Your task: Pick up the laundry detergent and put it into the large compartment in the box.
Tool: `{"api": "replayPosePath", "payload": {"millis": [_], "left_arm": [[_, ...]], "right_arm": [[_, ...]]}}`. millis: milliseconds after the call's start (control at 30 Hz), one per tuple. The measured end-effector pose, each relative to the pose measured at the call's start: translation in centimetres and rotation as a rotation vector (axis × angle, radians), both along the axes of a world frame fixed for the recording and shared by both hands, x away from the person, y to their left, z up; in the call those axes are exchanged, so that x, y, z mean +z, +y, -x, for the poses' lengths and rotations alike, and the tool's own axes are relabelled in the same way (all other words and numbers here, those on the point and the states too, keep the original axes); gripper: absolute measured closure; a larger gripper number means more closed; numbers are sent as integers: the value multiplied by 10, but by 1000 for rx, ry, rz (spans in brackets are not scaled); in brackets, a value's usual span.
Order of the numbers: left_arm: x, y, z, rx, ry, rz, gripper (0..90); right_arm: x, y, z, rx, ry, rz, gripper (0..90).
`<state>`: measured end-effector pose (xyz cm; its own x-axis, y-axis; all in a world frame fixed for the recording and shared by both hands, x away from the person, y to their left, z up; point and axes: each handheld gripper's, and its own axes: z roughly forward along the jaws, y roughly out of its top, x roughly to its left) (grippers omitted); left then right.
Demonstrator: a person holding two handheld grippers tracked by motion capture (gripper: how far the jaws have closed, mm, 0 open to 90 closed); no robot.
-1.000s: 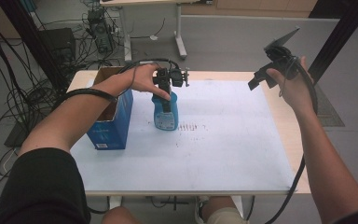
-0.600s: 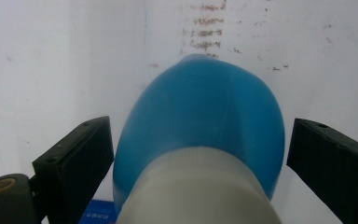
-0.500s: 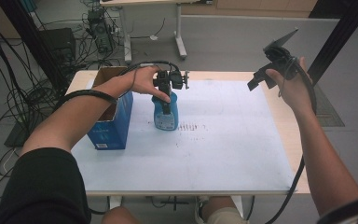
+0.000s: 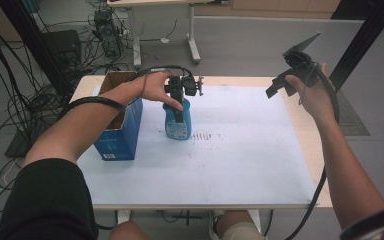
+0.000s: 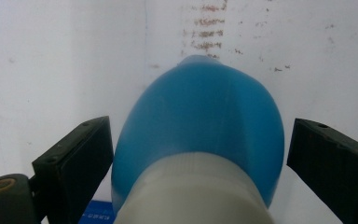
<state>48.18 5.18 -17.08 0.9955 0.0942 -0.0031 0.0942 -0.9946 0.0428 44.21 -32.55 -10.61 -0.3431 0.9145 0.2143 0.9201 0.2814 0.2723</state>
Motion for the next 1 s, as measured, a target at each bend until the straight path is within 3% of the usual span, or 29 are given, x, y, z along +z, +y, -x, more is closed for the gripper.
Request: {"api": "replayPosePath", "payload": {"millis": [1000], "left_arm": [[0,2,4,-8,-26,-5,75]], "right_arm": [[-2,4,-2,7,2,4,158]]}}
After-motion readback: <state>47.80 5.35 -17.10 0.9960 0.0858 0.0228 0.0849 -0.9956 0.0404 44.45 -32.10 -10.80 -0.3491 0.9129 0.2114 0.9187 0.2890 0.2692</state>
